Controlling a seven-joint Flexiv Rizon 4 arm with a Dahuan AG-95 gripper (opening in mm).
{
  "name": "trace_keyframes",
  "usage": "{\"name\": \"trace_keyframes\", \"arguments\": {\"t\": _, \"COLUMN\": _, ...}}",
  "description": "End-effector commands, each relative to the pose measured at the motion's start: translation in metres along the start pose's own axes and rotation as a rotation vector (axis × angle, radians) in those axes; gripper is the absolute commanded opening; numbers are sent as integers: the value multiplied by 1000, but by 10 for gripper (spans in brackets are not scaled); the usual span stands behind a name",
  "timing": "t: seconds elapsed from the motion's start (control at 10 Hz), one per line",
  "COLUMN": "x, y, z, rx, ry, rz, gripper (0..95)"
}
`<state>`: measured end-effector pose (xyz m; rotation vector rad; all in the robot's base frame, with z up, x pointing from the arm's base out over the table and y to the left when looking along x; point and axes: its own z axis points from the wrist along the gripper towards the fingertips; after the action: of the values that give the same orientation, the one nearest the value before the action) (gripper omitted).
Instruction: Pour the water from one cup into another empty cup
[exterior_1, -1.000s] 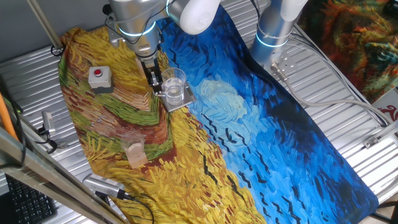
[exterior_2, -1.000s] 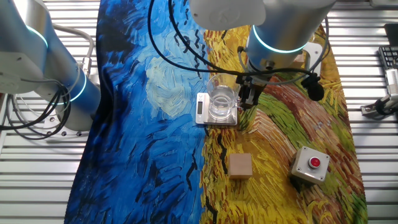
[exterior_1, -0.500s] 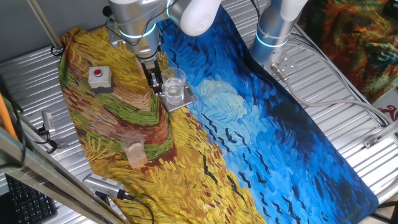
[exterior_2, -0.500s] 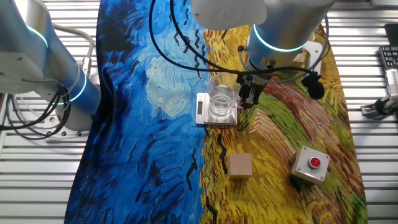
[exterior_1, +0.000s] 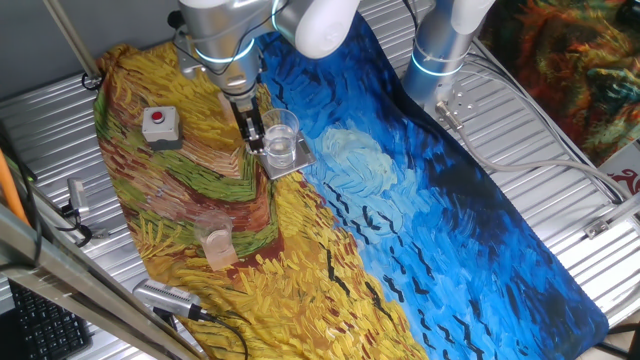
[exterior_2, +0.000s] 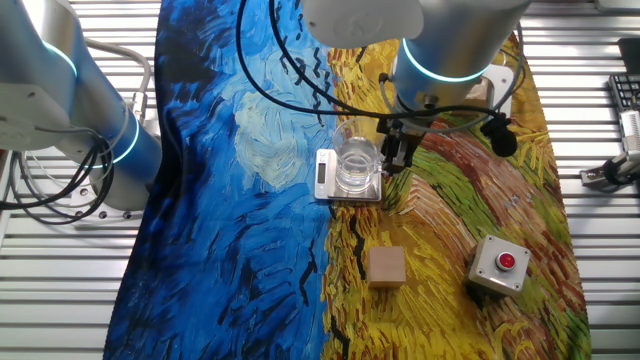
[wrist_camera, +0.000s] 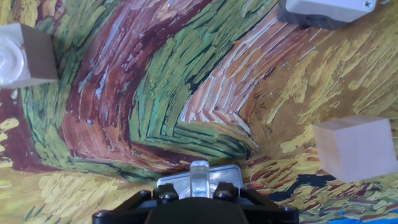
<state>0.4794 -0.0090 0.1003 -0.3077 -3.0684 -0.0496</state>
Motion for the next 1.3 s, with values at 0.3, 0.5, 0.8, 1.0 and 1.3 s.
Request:
{"name": "trace_keyframes", "arguments": {"t": 0.3, "x": 1, "y": 0, "z": 1, "rx": 5, "ry": 6, "rz": -15, "gripper": 380}}
{"name": "trace_keyframes", "arguments": {"t": 0.5, "x": 2, "y": 0, "z": 1, "rx": 6, "ry": 16, "rz": -22, "gripper": 380}}
{"name": "trace_keyframes", "arguments": {"t": 0.8, "x": 2, "y": 0, "z": 1, "rx": 7, "ry": 19, "rz": -27, "gripper": 190}}
{"name": "trace_keyframes", "arguments": {"t": 1.0, "x": 2, "y": 0, "z": 1, "rx": 7, "ry": 19, "rz": -26, "gripper": 190}}
{"name": "trace_keyframes", "arguments": {"t": 1.3, "x": 2, "y": 0, "z": 1, "rx": 7, "ry": 16, "rz": -27, "gripper": 190}}
